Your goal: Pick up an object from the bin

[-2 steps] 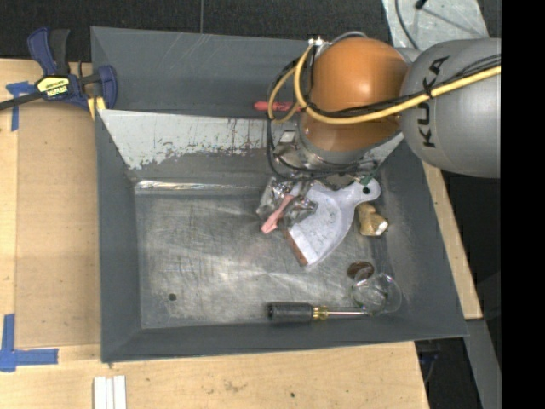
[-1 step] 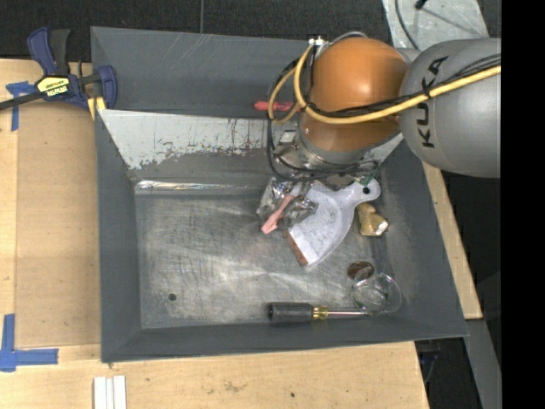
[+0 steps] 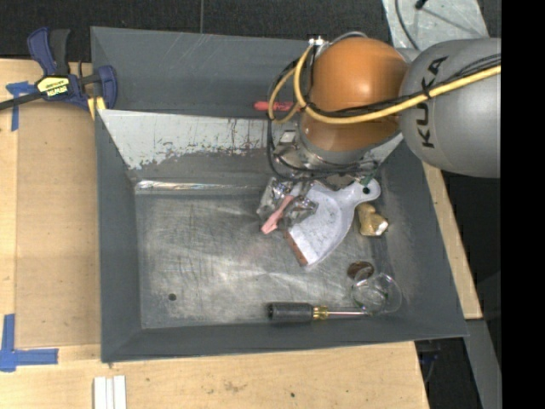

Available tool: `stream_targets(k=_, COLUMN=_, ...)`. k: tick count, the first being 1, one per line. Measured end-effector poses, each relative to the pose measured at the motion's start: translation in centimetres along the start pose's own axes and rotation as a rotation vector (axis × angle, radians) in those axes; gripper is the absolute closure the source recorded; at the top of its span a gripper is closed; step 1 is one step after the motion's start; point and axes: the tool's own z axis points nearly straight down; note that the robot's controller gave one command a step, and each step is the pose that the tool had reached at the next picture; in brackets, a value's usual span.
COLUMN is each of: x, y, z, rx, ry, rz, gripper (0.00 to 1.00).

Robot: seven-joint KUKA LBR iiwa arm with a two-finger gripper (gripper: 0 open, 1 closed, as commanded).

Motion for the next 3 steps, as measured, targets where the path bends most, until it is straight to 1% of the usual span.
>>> stream_targets(k=1, x=0.5, y=0.3, z=-2.5, rx=0.002, ry=-0.002, rz=0.008, gripper=1.00)
stream_targets(k=2, x=0.5, y=0.3, z=-2.5, rx=0.002, ry=-0.002, rz=0.008, gripper=1.00)
stream_targets(k=3, x=1.3, y=0.5, z=-5.7, rx=-0.002, ry=0.001, rz=0.008, gripper=1.00)
